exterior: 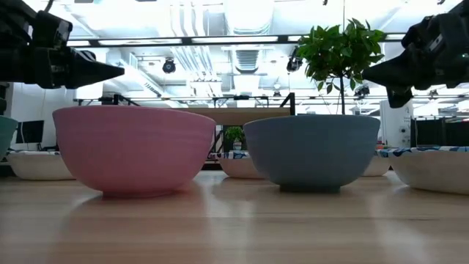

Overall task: Place and stack bowls onto a shelf
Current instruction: Put the pink bowl on the shelf

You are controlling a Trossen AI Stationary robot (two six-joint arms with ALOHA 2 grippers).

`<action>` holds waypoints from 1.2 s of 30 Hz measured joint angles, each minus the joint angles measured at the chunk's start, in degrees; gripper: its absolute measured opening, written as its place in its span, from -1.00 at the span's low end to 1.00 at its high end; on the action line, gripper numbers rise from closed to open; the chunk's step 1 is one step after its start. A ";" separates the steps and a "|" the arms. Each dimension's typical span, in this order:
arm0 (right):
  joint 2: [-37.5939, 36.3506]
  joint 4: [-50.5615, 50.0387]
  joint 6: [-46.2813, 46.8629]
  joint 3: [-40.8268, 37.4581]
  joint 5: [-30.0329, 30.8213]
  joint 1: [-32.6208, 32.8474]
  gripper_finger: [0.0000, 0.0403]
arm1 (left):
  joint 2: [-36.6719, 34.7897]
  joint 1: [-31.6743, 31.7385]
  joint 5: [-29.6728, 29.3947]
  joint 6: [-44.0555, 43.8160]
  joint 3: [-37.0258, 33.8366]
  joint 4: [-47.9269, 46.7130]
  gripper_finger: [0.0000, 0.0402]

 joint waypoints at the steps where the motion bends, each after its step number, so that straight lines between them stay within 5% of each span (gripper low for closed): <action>1: 0.00 -0.05 -1.36 0.00 -0.02 0.00 -0.91 | 0.00 0.00 -0.01 -0.05 -0.04 0.63 -1.00; 9: 0.00 2.34 2.24 0.02 -0.08 0.00 -0.91 | 0.00 0.02 -0.01 -1.01 -0.04 7.53 -1.00; 15: 0.60 4.36 13.56 0.00 0.05 0.08 -0.91 | 0.49 0.02 0.78 -31.86 -0.04 15.38 -1.00; 22: 2.40 11.87 15.66 0.00 1.24 0.26 -0.91 | 1.60 0.02 -1.53 -37.21 -0.04 26.60 -1.00; 36: 11.00 22.48 13.59 0.00 1.39 0.26 -0.91 | 11.46 -0.14 1.49 -58.10 2.32 28.57 -1.00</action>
